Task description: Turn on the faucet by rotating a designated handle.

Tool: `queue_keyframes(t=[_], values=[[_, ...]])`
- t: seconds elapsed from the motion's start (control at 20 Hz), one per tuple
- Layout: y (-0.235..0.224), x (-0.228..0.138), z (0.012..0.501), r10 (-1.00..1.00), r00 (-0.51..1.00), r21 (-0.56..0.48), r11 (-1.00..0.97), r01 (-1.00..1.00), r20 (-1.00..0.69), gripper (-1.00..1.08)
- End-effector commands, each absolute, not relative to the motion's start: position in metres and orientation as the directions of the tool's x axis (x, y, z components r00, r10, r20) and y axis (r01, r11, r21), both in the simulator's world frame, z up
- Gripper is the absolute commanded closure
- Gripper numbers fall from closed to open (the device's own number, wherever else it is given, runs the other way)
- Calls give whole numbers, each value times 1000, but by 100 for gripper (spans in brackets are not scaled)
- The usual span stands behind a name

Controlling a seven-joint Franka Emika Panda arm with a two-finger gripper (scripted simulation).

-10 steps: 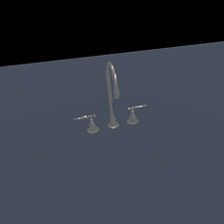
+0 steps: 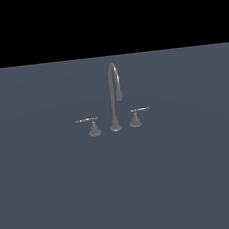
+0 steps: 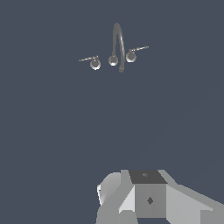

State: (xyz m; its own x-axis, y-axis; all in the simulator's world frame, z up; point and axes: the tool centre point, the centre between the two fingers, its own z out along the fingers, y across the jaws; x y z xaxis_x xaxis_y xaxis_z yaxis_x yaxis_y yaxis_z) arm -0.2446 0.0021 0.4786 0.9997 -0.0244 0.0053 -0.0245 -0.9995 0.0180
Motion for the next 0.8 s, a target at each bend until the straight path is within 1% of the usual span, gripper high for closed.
queue_keyframes(t=[0.0,0.35,0.75], values=[[7,-242,472,-45,999,18,-999,-45,5,108],[28,-230,443,-141,990,16,-990,-141,5,108],[60,-206,394,-295,956,13,-955,-295,5,108]])
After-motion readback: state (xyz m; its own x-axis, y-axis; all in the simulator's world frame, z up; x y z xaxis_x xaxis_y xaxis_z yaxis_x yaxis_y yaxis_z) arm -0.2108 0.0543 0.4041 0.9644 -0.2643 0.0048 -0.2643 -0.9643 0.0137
